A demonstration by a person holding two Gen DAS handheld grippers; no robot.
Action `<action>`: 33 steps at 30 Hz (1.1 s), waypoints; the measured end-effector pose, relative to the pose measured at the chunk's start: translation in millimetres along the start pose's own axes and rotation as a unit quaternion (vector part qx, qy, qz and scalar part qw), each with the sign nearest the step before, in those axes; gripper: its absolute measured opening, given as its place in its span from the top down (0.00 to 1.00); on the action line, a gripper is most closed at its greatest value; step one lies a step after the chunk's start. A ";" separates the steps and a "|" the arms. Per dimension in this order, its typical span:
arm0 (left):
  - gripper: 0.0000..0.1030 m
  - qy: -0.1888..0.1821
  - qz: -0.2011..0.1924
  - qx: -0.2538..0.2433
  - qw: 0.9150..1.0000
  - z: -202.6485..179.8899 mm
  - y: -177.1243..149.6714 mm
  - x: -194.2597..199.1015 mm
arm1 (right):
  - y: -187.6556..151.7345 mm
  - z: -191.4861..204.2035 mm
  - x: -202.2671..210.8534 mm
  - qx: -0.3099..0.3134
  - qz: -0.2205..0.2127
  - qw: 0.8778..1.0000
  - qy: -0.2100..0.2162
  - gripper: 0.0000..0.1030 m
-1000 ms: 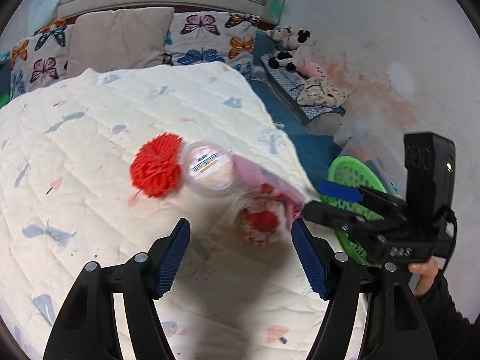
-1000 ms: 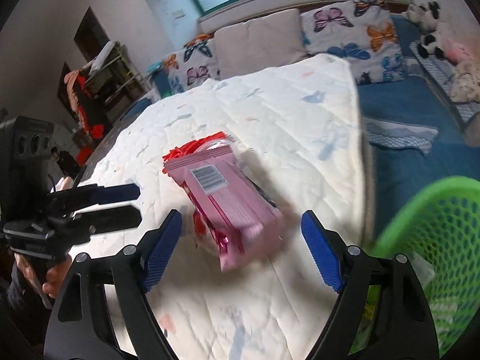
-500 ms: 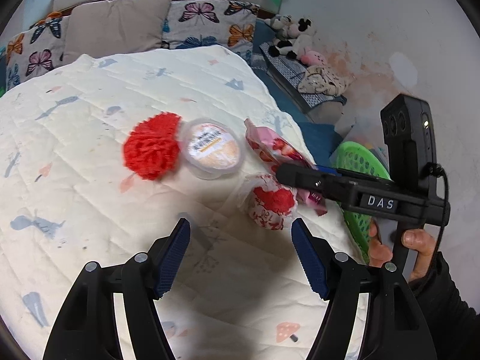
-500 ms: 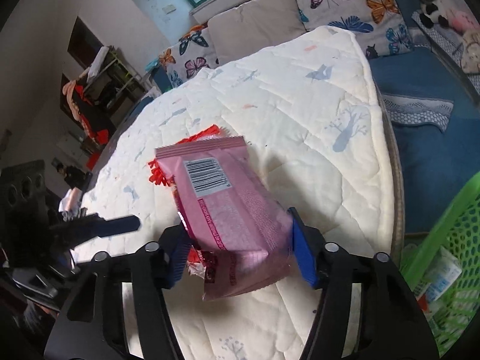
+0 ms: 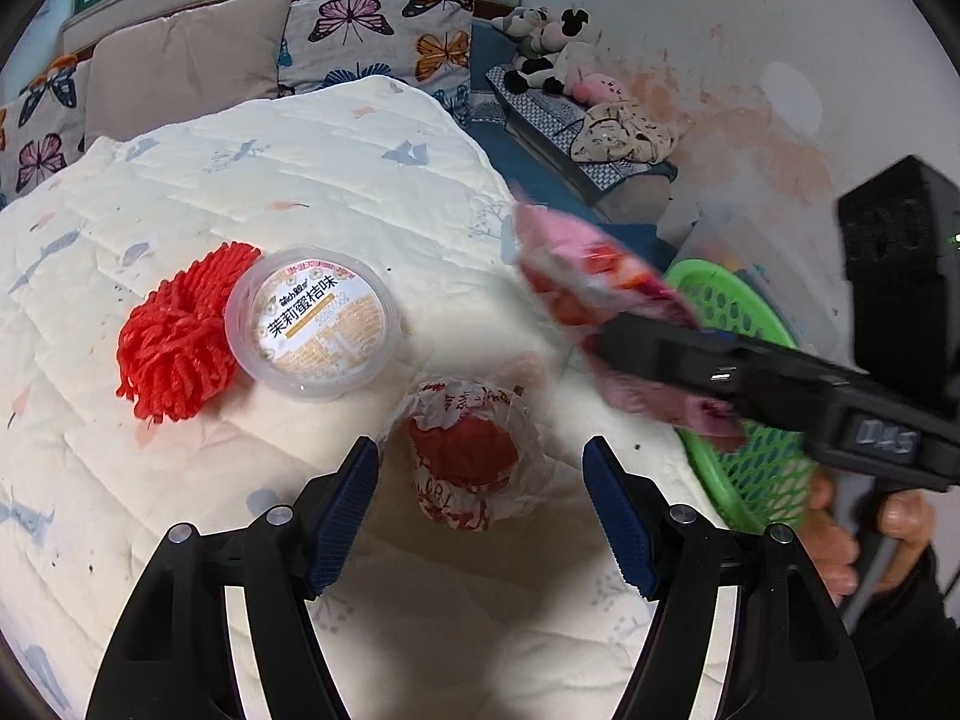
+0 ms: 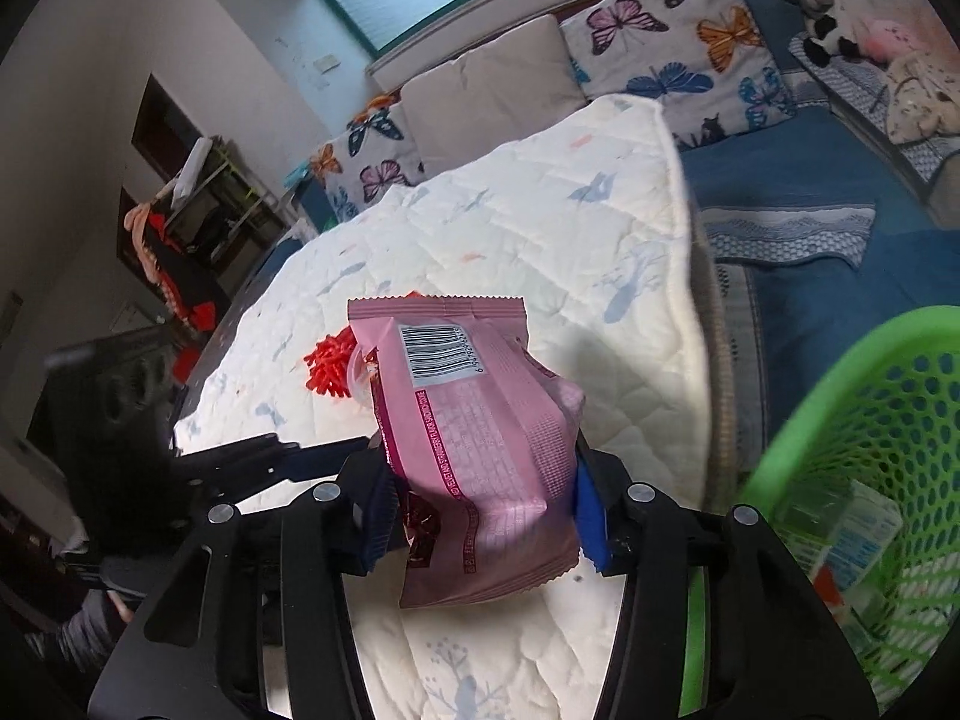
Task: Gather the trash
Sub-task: 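Grasp the pink snack package with the right tool while the left tool grasps the red-white wrapper, then carry the pink package and red-white wrapper over the green basket and release both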
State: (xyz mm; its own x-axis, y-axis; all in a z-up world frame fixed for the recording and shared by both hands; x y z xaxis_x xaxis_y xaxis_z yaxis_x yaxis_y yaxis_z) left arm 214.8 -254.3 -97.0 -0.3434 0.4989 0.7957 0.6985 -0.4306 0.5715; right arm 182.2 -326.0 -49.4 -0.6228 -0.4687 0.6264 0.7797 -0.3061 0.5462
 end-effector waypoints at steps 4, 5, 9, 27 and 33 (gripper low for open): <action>0.42 0.010 0.000 0.000 1.000 4.3 0.7 -3.2 | 0.5 -3.5 20.6 0.005 -0.020 1.000 -0.018 0.52; 0.45 0.016 0.001 -0.002 1.000 5.9 0.5 -3.3 | -0.4 -4.6 24.7 0.006 -0.023 0.999 -0.023 0.52; 0.53 0.020 0.003 0.001 1.000 11.6 -3.2 -1.7 | -5.0 -10.4 46.9 0.004 -0.044 0.998 -0.048 0.52; 0.66 -0.034 -0.034 0.011 0.999 1.8 -15.6 42.6 | -76.4 -83.4 131.9 -0.088 -0.099 0.966 -0.220 0.52; 0.66 -0.061 -0.047 0.003 0.997 -14.3 -13.4 60.6 | -101.3 -112.2 138.4 -0.120 -0.091 0.952 -0.268 0.50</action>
Point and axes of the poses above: each gripper's, at about its wrist camera, not at the fingertips, and x roughly against the way its jaws point, z to its left, y to its top, the point moved 8 cm from there along -x, roughly the way its jaws point, and after that the axes turned 6 degrees about -x, right-handed, at the moved point
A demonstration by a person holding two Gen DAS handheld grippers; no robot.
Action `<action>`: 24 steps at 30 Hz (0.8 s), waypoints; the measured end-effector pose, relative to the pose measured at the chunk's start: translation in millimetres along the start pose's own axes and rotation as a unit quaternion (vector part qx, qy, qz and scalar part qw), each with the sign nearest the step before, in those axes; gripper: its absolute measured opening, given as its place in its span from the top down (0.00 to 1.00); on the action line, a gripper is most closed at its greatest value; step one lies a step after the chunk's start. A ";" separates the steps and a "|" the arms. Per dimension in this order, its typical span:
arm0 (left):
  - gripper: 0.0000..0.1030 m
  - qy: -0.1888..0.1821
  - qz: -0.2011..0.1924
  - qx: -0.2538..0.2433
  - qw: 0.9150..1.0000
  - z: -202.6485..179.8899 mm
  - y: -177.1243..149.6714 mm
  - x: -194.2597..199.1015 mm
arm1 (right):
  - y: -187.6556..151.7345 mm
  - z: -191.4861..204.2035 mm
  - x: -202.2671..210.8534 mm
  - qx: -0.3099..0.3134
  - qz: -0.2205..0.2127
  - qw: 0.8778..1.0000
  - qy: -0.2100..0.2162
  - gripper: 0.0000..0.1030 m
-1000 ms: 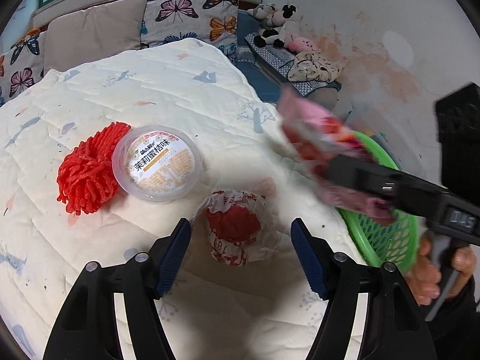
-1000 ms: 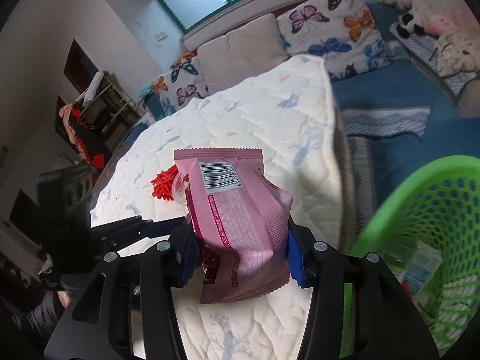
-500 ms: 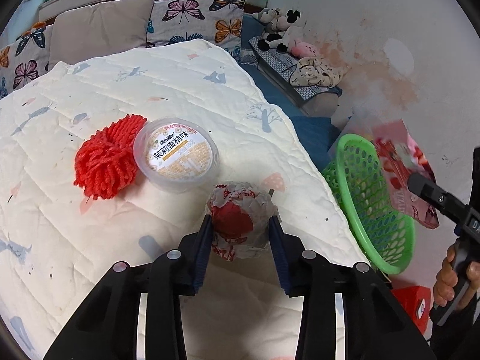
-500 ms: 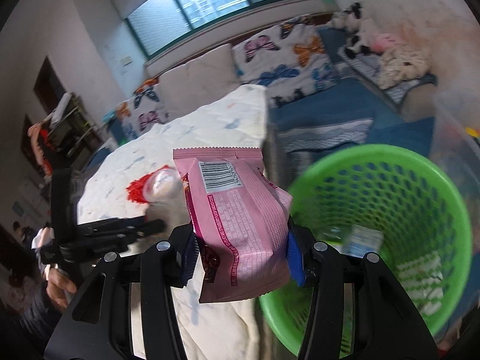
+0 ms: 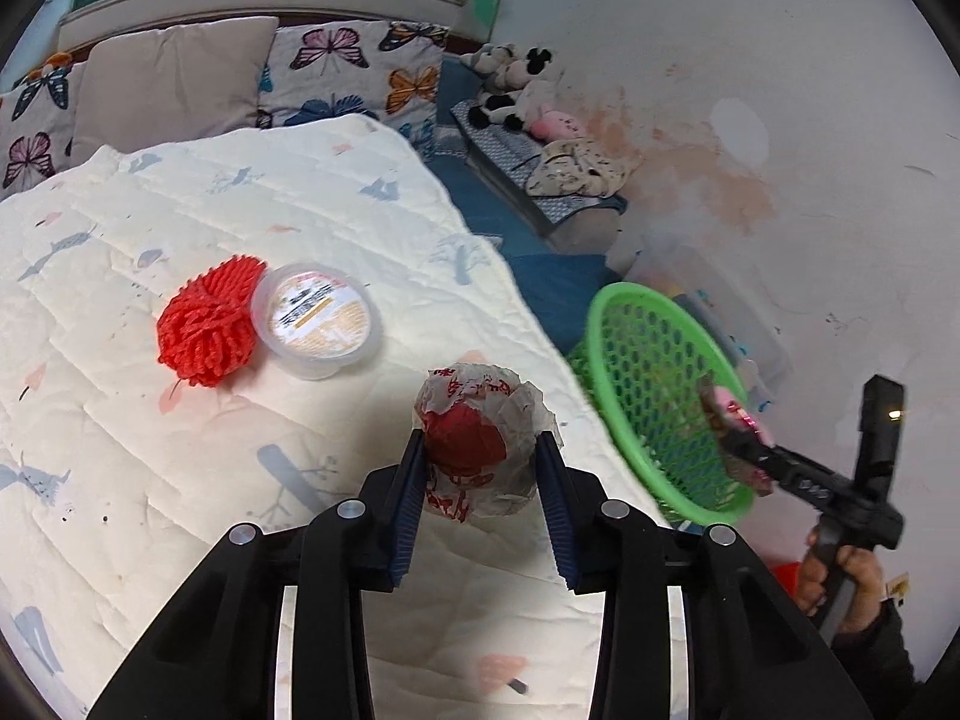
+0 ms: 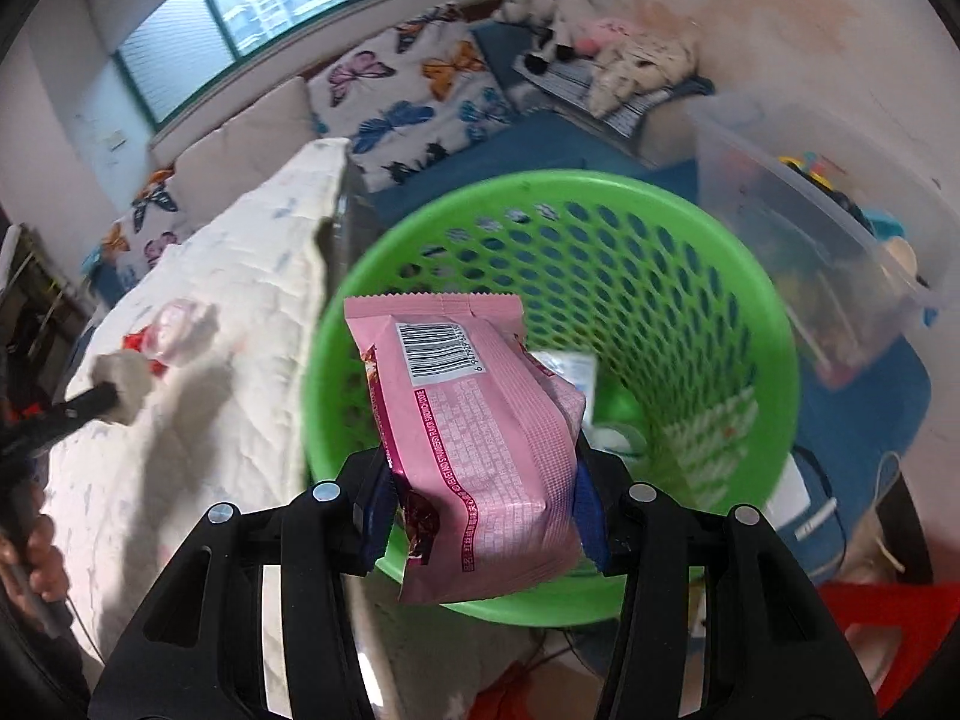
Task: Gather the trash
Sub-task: 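Carry the pink package and red-white wrapper over the green basket and release both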
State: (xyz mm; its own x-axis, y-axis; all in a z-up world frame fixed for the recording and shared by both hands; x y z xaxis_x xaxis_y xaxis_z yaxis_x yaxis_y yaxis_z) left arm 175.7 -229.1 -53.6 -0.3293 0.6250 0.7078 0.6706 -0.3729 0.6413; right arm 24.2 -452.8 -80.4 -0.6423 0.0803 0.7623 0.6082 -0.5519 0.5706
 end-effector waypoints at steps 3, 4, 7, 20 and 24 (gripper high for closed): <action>0.66 -0.006 -0.002 -0.012 1.000 -11.5 3.8 4.3 | -1.6 -7.5 1.2 -0.001 -0.006 1.000 -0.015 0.49; 0.66 -0.006 -0.003 -0.015 1.000 -13.8 4.4 5.3 | -1.5 -8.9 1.6 -0.001 -0.008 1.000 -0.017 0.49; 0.66 -0.012 -0.006 -0.025 1.000 -26.1 9.8 7.1 | -0.4 -15.3 3.9 -0.006 -0.012 1.000 -0.021 0.45; 0.66 -0.046 0.027 -0.071 0.996 -94.0 24.3 -33.9 | -0.8 -45.7 27.1 -0.038 -0.033 0.999 0.001 0.28; 0.66 -0.056 0.044 -0.082 0.994 -114.5 26.4 -54.2 | -4.9 -51.9 36.0 -0.024 -0.041 0.999 -0.003 0.26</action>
Point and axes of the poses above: each gripper's, at about its wrist camera, not at the fingertips, and x roughly against the way its jaws point, z to its left, y to its top, the point moved 8 cm from there along -x, roughly the way its jaws point, and after that the axes turned 6 degrees about -x, right-handed, at the moved point
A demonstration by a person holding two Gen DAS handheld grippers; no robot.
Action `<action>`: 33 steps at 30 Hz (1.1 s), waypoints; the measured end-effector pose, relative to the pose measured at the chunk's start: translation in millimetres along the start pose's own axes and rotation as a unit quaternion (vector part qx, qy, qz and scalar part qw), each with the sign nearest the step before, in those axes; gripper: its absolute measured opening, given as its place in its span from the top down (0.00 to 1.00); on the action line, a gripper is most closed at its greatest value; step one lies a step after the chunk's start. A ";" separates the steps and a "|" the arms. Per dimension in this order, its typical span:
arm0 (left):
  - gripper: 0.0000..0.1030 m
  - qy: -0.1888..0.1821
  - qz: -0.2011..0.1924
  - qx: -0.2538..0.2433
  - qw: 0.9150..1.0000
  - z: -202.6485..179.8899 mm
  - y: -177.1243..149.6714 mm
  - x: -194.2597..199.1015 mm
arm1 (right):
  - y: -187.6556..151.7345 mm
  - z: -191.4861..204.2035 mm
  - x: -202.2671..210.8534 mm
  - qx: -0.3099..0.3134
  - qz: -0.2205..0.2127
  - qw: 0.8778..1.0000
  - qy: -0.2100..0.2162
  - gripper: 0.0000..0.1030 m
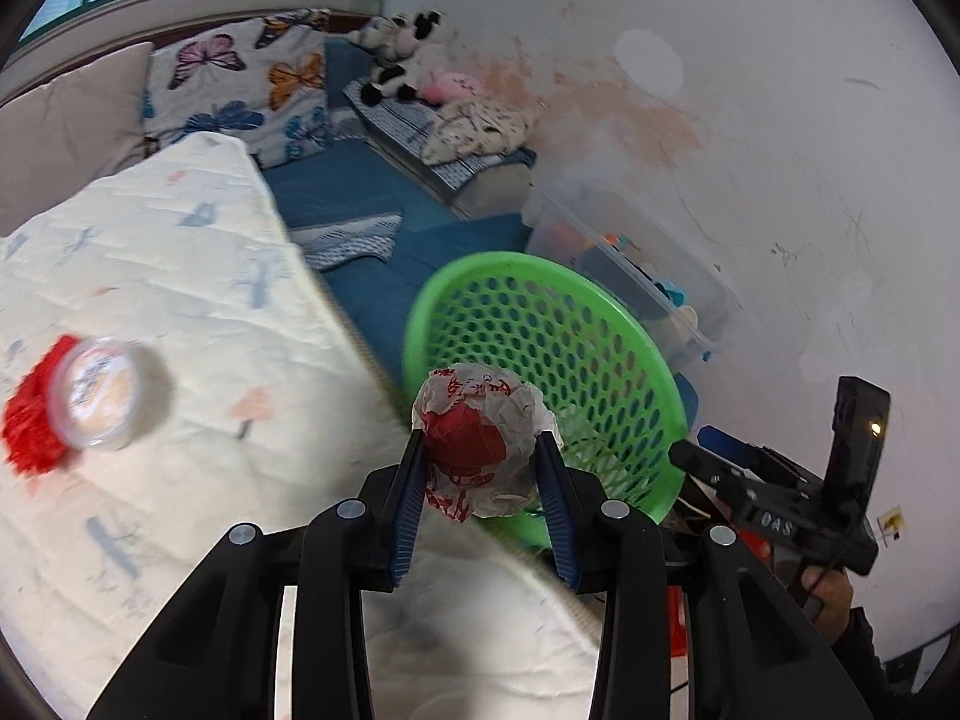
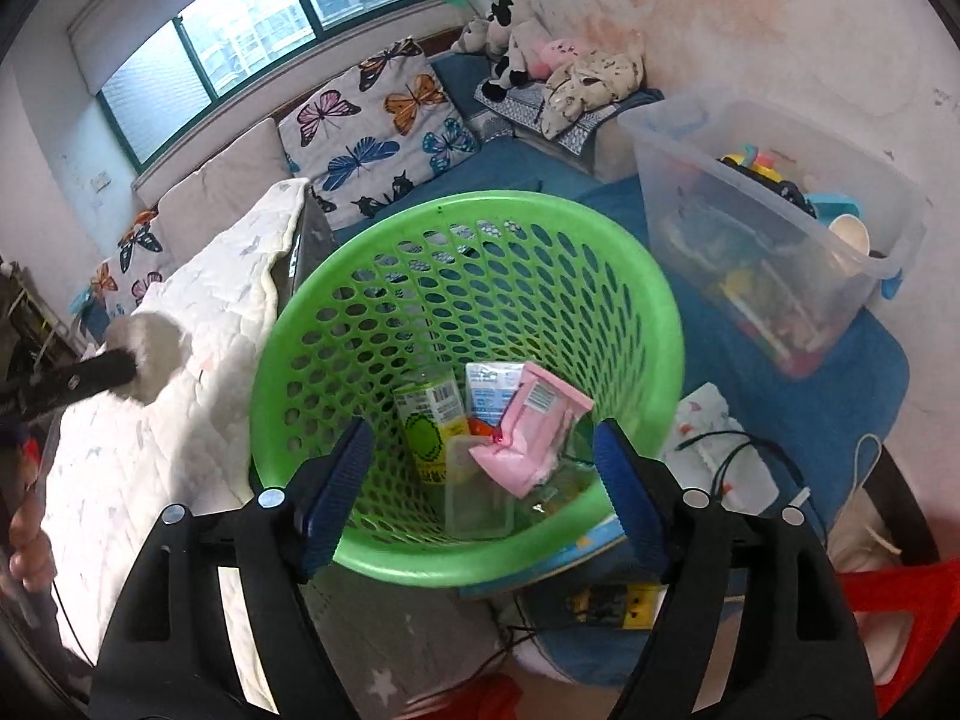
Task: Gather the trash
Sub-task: 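Carry the pink package and red-white wrapper over the green basket and release both, then move both tools back over the bed toward the red yarn and cup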
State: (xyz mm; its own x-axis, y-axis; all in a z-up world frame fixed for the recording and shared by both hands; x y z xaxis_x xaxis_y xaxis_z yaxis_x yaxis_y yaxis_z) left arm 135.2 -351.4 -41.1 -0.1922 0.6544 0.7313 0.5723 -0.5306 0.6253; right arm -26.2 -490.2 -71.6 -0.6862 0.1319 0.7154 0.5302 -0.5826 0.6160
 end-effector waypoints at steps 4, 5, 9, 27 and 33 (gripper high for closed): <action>0.64 -0.005 0.021 -0.010 1.000 -16.4 6.4 -26.1 | 0.2 -4.1 7.4 0.013 -0.012 1.000 -0.005 0.24; 0.63 -0.008 0.027 -0.015 0.999 -21.9 7.6 -34.6 | 0.1 -5.4 8.8 0.014 -0.013 1.000 -0.005 0.23; 0.59 -0.019 0.042 -0.030 0.999 -39.1 8.9 -57.8 | -3.8 -14.8 12.7 0.010 -0.015 1.000 -0.004 0.23; 0.43 -0.021 0.090 -0.060 0.994 -57.3 23.5 -124.9 | -44.7 -45.0 43.0 -0.080 -0.056 0.995 0.031 0.23; 0.40 -0.015 0.079 -0.066 0.995 -61.3 18.6 -109.2 | -49.9 -42.2 48.7 -0.080 -0.058 0.994 0.041 0.23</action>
Point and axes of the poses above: each gripper's, at about its wrist camera, not at the fingertips, and x roughly against the way its jaws point, z to its left, y to its top, the point moved 8 cm from there along -x, roughly the way its jaws point, and after that the axes turned 6 degrees about -x, right-handed, at the moved point
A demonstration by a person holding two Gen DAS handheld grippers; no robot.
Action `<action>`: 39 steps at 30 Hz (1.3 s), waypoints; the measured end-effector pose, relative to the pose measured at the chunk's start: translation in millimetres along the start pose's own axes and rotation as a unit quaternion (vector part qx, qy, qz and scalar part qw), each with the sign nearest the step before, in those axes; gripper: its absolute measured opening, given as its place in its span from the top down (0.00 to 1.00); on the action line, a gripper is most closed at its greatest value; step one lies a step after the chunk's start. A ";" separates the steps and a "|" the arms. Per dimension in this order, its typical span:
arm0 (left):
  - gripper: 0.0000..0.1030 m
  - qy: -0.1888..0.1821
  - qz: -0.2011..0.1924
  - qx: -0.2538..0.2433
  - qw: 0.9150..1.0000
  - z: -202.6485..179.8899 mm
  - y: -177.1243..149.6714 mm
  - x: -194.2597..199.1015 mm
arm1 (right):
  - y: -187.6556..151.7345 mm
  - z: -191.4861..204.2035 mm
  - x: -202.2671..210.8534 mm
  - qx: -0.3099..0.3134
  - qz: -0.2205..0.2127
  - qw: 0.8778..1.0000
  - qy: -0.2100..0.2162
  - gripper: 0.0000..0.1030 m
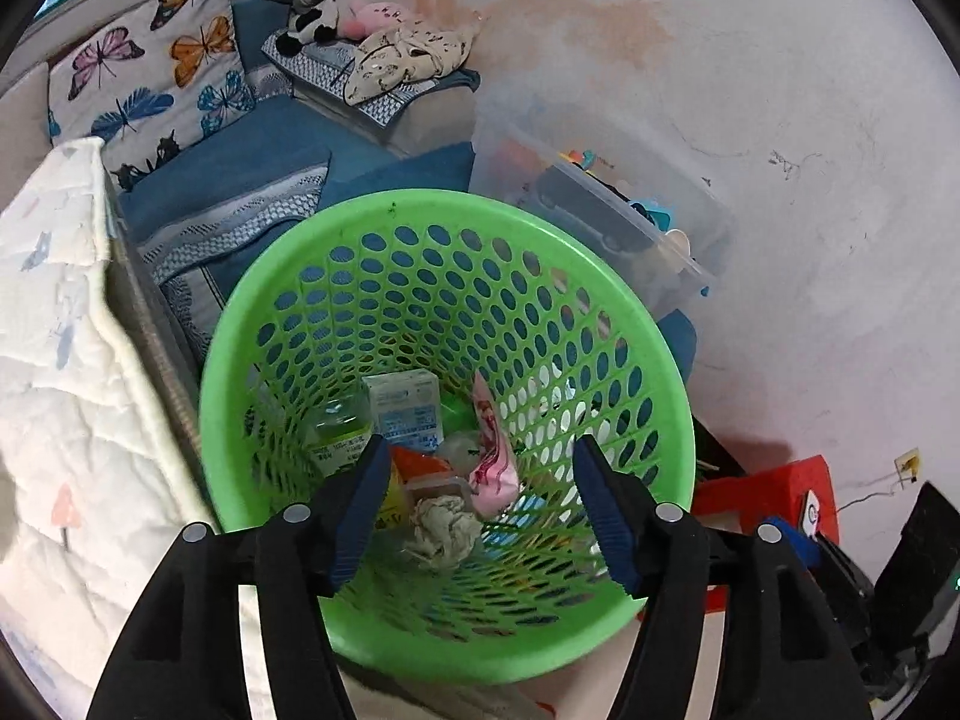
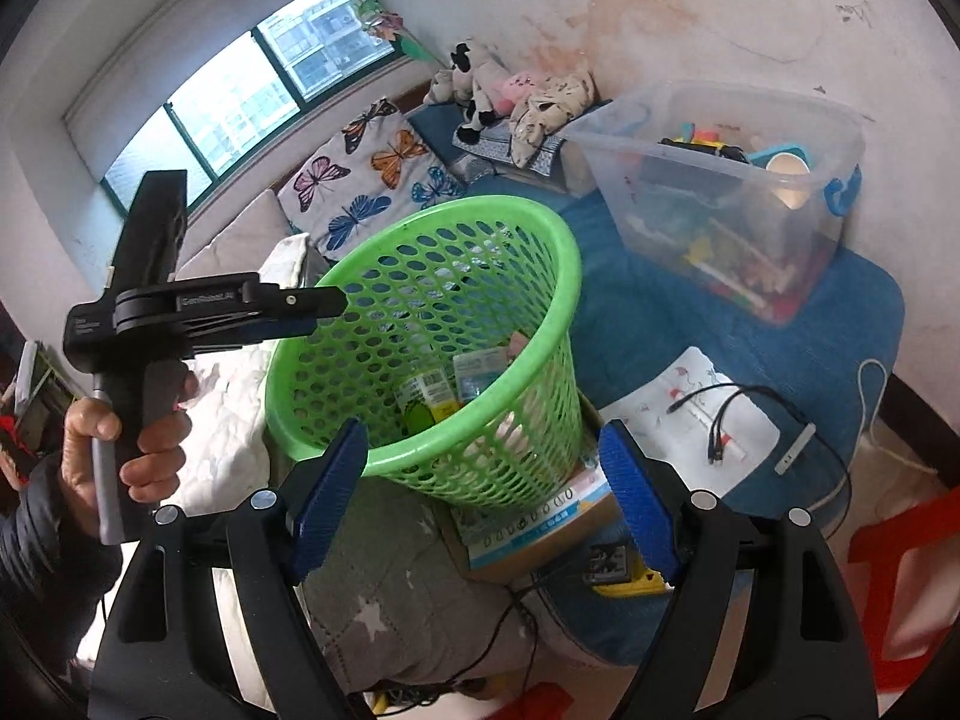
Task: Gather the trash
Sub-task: 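Move both tools back over the bed toward the red yarn and cup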
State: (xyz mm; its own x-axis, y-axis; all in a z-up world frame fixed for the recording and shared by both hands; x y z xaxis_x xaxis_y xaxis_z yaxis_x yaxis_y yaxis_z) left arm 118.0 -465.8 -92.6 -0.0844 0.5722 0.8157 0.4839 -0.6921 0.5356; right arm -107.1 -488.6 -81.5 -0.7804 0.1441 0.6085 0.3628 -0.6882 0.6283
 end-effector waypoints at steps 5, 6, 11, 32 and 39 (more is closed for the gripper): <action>0.36 -0.005 -0.013 0.013 1.000 6.0 -11.6 19.8 | 1.7 15.4 -9.3 0.015 0.012 1.000 0.012 0.23; 0.36 -0.003 -0.014 0.014 1.000 8.8 -13.5 22.5 | 3.3 22.3 -11.5 0.024 0.017 1.000 0.010 0.23; 0.36 -0.007 -0.027 0.022 0.999 24.7 -15.6 40.9 | 12.1 43.7 -6.7 0.045 0.004 0.999 0.005 0.23; 0.26 0.025 -0.061 0.065 0.996 80.4 -31.9 90.3 | 10.5 65.0 -9.3 0.025 0.017 1.000 0.001 0.23; 0.26 0.046 -0.061 0.068 0.995 82.3 -35.4 98.5 | 10.6 68.3 0.9 0.027 0.006 1.000 0.013 0.23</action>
State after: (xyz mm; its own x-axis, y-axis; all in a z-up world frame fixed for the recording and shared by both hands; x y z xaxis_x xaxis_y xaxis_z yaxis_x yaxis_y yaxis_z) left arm 164.2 -348.7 -49.2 -0.2257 0.6010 0.7667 0.5786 -0.5505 0.6018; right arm -69.1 -447.2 -41.2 -0.7888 0.1172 0.6034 0.3982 -0.6503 0.6469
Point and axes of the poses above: each gripper's, at about its wrist camera, not at the fingertips, and x roughly against the way its jaws point, z to its left, y to its top, the point moved 8 cm from there along -x, roughly the way its jaws point, and after that the axes turned 6 degrees about -x, right-handed, at the moved point
